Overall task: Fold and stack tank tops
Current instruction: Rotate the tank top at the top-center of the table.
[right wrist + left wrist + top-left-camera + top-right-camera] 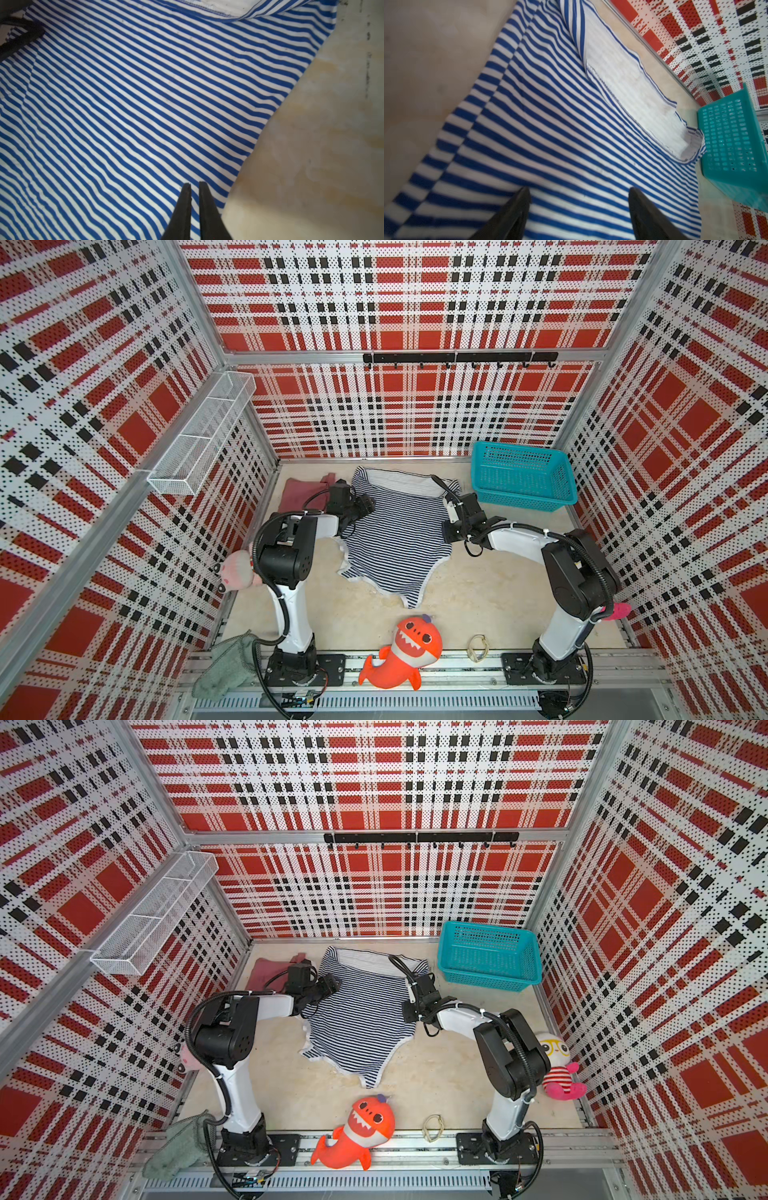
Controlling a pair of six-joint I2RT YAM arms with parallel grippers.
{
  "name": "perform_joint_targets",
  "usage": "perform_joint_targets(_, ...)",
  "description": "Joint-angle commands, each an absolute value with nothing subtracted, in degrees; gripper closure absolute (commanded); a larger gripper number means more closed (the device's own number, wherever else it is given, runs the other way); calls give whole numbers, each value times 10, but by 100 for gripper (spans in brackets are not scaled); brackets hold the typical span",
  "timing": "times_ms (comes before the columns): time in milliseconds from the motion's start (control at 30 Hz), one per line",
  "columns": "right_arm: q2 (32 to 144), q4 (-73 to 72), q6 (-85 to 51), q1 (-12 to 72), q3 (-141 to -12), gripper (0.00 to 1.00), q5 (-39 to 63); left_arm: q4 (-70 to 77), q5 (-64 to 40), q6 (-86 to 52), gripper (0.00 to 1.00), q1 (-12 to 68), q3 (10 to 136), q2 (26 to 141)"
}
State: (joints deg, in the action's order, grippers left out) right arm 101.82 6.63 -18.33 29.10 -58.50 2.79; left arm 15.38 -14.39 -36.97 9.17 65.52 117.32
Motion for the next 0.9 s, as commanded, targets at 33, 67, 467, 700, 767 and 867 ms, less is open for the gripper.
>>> perform_joint_targets(33,1040,10,-218,309,-558,89,29,170,-147,-385,22,96,729,1251)
perform_joint_targets(67,1044,8,-227,314,-553,89,29,165,-147,-388,22,95,746,1270)
perform_joint_targets(467,1021,-17,-417,442,-446,89,87,19,-182,-347,22,129,982,1431)
perform_joint_targets(700,960,-101,-511,529,-453,84,154,-138,-236,-294,22,160,1224,1561)
perform_joint_targets(767,927,-37,-476,529,-489,83,120,-182,-253,-270,21,167,1299,1590)
perform_joint_targets(867,892,80,-410,512,-540,79,36,-191,-254,-235,18,170,1327,1571)
